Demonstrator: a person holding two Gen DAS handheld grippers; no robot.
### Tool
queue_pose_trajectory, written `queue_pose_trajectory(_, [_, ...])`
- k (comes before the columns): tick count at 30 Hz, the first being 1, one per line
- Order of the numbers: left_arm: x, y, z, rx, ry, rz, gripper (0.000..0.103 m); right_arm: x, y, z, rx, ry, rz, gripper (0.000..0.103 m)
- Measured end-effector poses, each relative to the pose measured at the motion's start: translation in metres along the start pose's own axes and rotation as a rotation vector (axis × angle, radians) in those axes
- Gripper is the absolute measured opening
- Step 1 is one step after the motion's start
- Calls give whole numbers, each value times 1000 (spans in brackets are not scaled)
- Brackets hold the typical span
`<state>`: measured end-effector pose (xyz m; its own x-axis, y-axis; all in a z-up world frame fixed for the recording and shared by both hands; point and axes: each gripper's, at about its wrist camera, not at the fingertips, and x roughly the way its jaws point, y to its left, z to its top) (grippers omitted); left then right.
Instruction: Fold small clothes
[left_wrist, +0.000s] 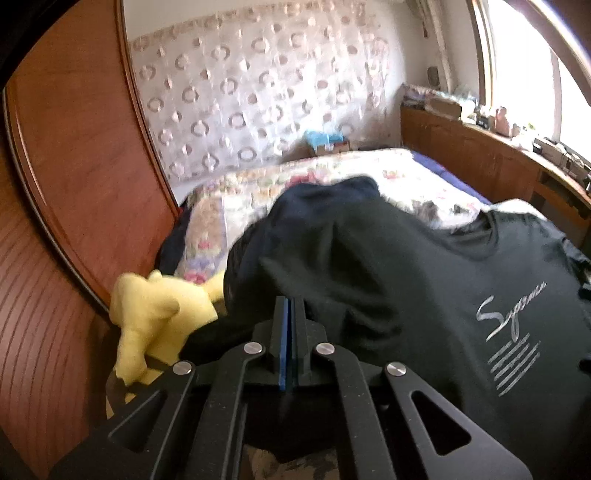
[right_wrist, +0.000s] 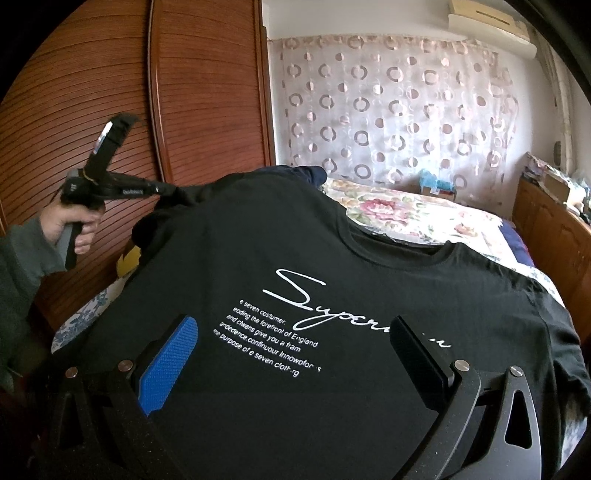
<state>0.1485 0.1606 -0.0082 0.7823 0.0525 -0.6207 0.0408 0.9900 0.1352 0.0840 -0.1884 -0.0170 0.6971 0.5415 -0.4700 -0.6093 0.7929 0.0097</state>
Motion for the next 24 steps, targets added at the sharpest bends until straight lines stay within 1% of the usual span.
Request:
queue_pose_trajectory(5, [-21, -30, 24, 23, -59, -76, 2, -2, -3, 1, -4, -1, -7, 103])
queue_pose_trajectory(11, [-35, -94, 48, 71, -88, -231, 2, -7, -15, 3, 22, -10, -33, 103])
queue_pose_trajectory(14, [-36, -112, 51, 88, -84, -252, 4, -8, -20, 2, 34, -10, -45, 103])
queue_pose_trajectory(15, [-37, -116, 51, 92, -84, -262, 6, -8, -22, 1, 39, -7, -47, 103])
queue_pose_trajectory(16, [-39, -116, 50, 88, -84, -274, 17, -7, -23, 0, 43, -2, -49, 103])
queue_pose_trajectory(17, [-41, -114, 48, 75, -87, -294, 31, -6, -23, -1, 44, 3, -51, 103])
queue_pose_trajectory(19, [-46, -108, 43, 61, -97, -304, 44, -5, -22, -1, 40, 11, -56, 103])
queue_pose_trajectory(20, [-49, -108, 39, 58, -99, -293, 47, -4, -21, 0, 39, 14, -58, 103])
queue_pose_trajectory(21, [-50, -105, 37, 56, -98, -283, 48, -3, -20, 1, 40, 15, -55, 103])
queue_pose_trajectory(22, [-51, -103, 33, 53, -98, -276, 53, -2, -20, 2, 43, 15, -52, 103])
queue_pose_trajectory(24, [-54, -96, 23, 43, -99, -259, 55, 2, -21, 6, 46, 23, -33, 99])
